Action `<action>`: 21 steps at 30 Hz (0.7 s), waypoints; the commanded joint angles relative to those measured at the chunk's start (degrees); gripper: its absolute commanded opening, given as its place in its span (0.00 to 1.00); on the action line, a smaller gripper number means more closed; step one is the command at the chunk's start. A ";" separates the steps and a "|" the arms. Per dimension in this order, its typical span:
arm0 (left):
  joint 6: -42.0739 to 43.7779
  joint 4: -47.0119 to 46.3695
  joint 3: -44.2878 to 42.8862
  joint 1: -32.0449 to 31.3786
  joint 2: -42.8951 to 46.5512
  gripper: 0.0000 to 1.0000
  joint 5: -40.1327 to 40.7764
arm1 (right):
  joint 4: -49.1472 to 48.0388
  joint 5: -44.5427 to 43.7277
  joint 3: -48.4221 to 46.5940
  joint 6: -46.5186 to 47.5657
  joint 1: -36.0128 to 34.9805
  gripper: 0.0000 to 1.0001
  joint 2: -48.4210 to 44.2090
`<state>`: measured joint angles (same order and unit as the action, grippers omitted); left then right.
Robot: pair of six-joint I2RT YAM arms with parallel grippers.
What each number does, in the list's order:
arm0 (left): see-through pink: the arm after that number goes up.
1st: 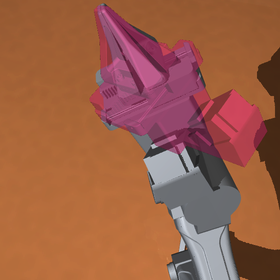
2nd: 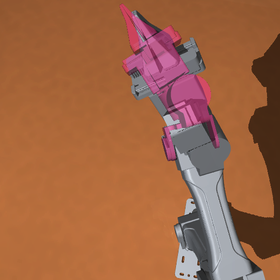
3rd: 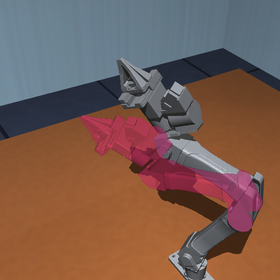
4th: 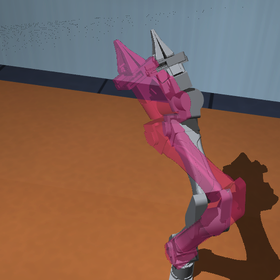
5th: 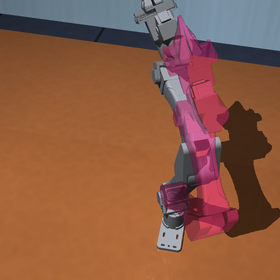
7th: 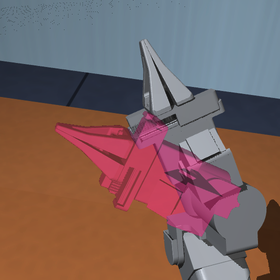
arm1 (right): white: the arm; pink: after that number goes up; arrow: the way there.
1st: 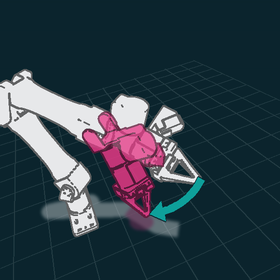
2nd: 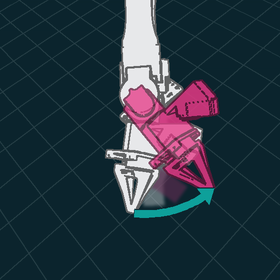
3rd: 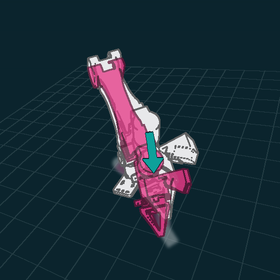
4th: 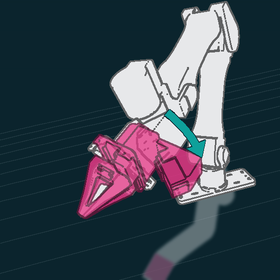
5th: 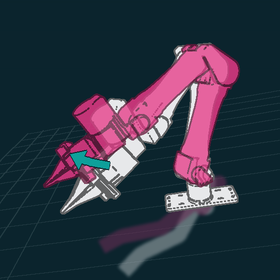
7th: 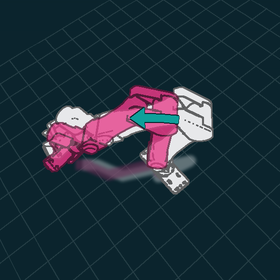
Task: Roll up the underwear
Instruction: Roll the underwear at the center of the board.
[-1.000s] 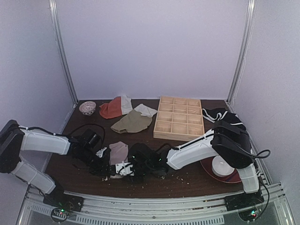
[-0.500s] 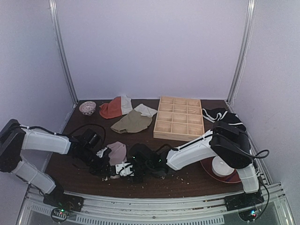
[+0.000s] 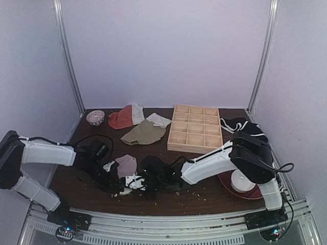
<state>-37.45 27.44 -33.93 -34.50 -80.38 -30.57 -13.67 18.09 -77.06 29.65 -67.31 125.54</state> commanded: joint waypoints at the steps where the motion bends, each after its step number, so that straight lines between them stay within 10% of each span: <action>1: -0.10 9.69 -3.24 1.87 5.64 0.39 5.88 | 11.44 3.30 -2.72 -7.99 0.40 0.00 -0.57; 21: -3.93 10.95 0.53 4.28 17.55 0.45 7.48 | 17.15 22.37 -13.36 -39.97 7.62 0.00 8.26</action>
<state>-39.88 39.11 -34.79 -30.57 -64.01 -23.40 2.66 37.67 -90.89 -1.78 -60.90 131.50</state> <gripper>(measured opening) 0.449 0.040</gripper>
